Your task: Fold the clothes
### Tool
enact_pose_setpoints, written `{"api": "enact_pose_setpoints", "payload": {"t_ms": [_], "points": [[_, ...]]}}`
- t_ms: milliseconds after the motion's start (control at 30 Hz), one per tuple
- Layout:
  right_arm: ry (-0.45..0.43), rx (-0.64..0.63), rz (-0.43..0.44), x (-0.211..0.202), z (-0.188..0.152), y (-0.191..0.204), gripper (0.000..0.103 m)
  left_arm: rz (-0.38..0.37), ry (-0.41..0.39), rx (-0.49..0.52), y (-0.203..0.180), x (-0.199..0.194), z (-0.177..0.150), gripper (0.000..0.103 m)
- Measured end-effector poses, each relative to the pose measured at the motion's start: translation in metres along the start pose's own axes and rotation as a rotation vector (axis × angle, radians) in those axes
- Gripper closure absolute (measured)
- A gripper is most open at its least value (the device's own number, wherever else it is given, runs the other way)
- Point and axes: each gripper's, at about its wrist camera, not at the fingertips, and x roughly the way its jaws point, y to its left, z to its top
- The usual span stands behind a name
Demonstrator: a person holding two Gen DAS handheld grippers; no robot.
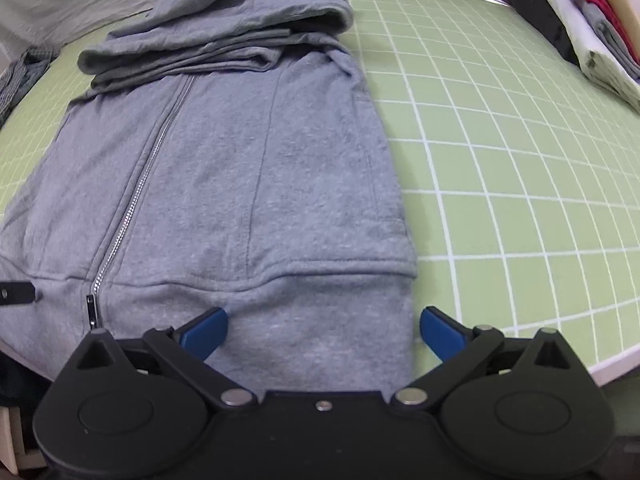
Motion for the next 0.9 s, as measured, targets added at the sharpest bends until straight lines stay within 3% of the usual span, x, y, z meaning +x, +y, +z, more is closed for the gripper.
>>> {"api": "enact_pose_setpoints", "payload": {"t_ms": [67,100,133,200,233,300,400,567,700,767,800,833,867,900], "points": [[0.008,0.006,0.005,0.0,0.001,0.0,0.0,-0.01,-0.019,0.042,-0.006,-0.005,-0.003,0.02],[0.012,0.009,0.011,-0.001,0.002,0.0,0.0,-0.025,-0.029,0.063,-0.008,-0.008,-0.003,0.033],[0.007,0.0,0.023,-0.003,0.002,0.001,0.007,-0.047,-0.038,0.083,-0.01,-0.01,-0.003,0.053],[-0.017,-0.032,0.057,-0.011,0.004,0.004,0.043,-0.125,-0.024,0.07,-0.006,-0.012,0.001,0.089],[-0.02,-0.033,0.105,-0.014,0.006,0.003,0.093,-0.155,-0.012,0.047,-0.003,-0.012,0.004,0.09],[-0.012,0.033,0.212,-0.017,0.012,-0.005,0.092,-0.194,0.0,0.003,0.004,-0.016,0.013,0.09],[-0.056,0.085,0.265,-0.027,0.025,-0.015,0.093,-0.271,-0.029,-0.082,0.016,-0.028,0.031,0.09],[-0.189,0.186,0.341,-0.047,0.068,-0.033,0.093,-0.354,-0.165,-0.177,0.032,-0.052,0.09,0.09],[-0.295,0.313,0.429,-0.049,0.134,-0.042,0.093,-0.399,-0.306,-0.217,0.034,-0.058,0.169,0.089],[-0.355,0.387,0.465,-0.047,0.18,-0.044,0.09,-0.358,-0.391,-0.26,0.033,-0.062,0.215,0.082],[-0.392,0.431,0.484,-0.047,0.202,-0.046,0.086,-0.329,-0.438,-0.297,0.035,-0.067,0.235,0.072],[-0.432,0.47,0.481,-0.048,0.22,-0.048,0.071,-0.305,-0.488,-0.326,0.037,-0.072,0.251,0.053],[-0.474,0.507,0.469,-0.05,0.235,-0.05,0.046,-0.29,-0.537,-0.332,0.04,-0.078,0.264,0.041],[-0.515,0.543,0.457,-0.051,0.251,-0.052,0.035,-0.281,-0.577,-0.329,0.042,-0.082,0.272,0.021]]}}
